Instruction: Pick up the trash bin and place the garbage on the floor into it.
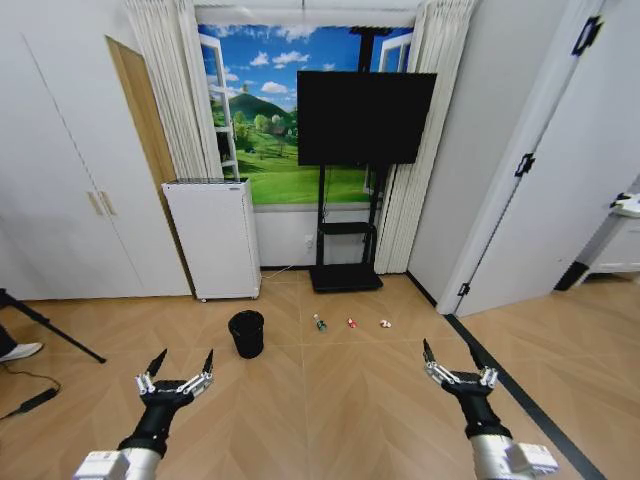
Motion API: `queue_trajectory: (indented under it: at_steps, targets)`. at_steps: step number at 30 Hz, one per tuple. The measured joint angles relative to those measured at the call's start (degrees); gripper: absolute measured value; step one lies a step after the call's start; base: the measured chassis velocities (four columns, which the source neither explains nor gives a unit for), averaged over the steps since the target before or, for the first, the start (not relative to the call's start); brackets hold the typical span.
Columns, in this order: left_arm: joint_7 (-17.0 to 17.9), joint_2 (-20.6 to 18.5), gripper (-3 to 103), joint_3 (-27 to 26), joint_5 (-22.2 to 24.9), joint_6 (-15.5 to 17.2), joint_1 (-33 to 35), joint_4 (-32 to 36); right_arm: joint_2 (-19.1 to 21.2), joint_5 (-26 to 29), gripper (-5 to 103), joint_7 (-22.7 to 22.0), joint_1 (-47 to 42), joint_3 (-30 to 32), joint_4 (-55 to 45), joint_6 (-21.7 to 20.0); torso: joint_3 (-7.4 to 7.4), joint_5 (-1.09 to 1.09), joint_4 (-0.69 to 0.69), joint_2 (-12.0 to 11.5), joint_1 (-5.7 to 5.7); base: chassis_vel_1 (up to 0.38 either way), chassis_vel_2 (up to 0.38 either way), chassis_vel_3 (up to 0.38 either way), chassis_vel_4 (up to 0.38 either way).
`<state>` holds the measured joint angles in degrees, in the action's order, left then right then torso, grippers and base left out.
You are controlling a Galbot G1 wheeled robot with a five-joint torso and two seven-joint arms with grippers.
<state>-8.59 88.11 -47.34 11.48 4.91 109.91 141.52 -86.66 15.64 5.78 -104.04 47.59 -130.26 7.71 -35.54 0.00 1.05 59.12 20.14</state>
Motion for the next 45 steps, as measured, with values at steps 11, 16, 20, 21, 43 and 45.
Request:
queue_trajectory:
  at_steps: [11, 16, 20, 21, 43, 45]
  targets:
    - [0.1, 0.2, 100, 0.4, -0.1, 0.0, 0.1, -0.4, 0.1, 0.5, 100, 0.1, -0.1, 0.4, 0.1, -0.5, 0.00, 0.00, 0.00, 0.0, 0.00, 0.000, 0.000, 0.000, 0.000]
    - [0.1, 0.3, 100, 0.3, -0.1, 0.0, 0.2, -0.6, 0.1, 1.0, 100, 0.1, 0.0, 0.3, 0.1, -1.2, 0.00, 0.00, 0.00, 0.0, 0.00, 0.000, 0.000, 0.000, 0.000]
    - [0.1, 0.4, 100, 0.3, -0.1, 0.0, 0.1, -0.6, 0.2, 1.3, 100, 0.1, 0.0, 0.3, 0.0, -1.4, 0.00, 0.00, 0.00, 0.0, 0.00, 0.000, 0.000, 0.000, 0.000]
    - [0.1, 0.4, 100, 0.3, -0.1, 0.0, 0.1, -0.6, 0.2, 1.3, 100, 0.1, 0.0, 0.3, 0.0, -1.4, 0.00, 0.00, 0.00, 0.0, 0.00, 0.000, 0.000, 0.000, 0.000]
    - [0.2, 0.6, 100, 0.1, -0.1, -0.2, 0.6, -0.2, 0.5, 1.9, 100, 1.1, 0.3, 0.0, 1.0, -1.9, 0.00, 0.02, 0.00, 0.0, 0.00, -0.094, 0.072, 0.087, -0.080]
    - [0.2, 0.6, 100, 0.1, -0.1, -0.2, 0.6, -0.2, 0.5, 1.9, 100, 1.1, 0.3, -0.1, 1.0, -1.9, 0.00, -0.01, 0.00, 0.0, 0.00, -0.274, 0.222, 0.274, -0.205]
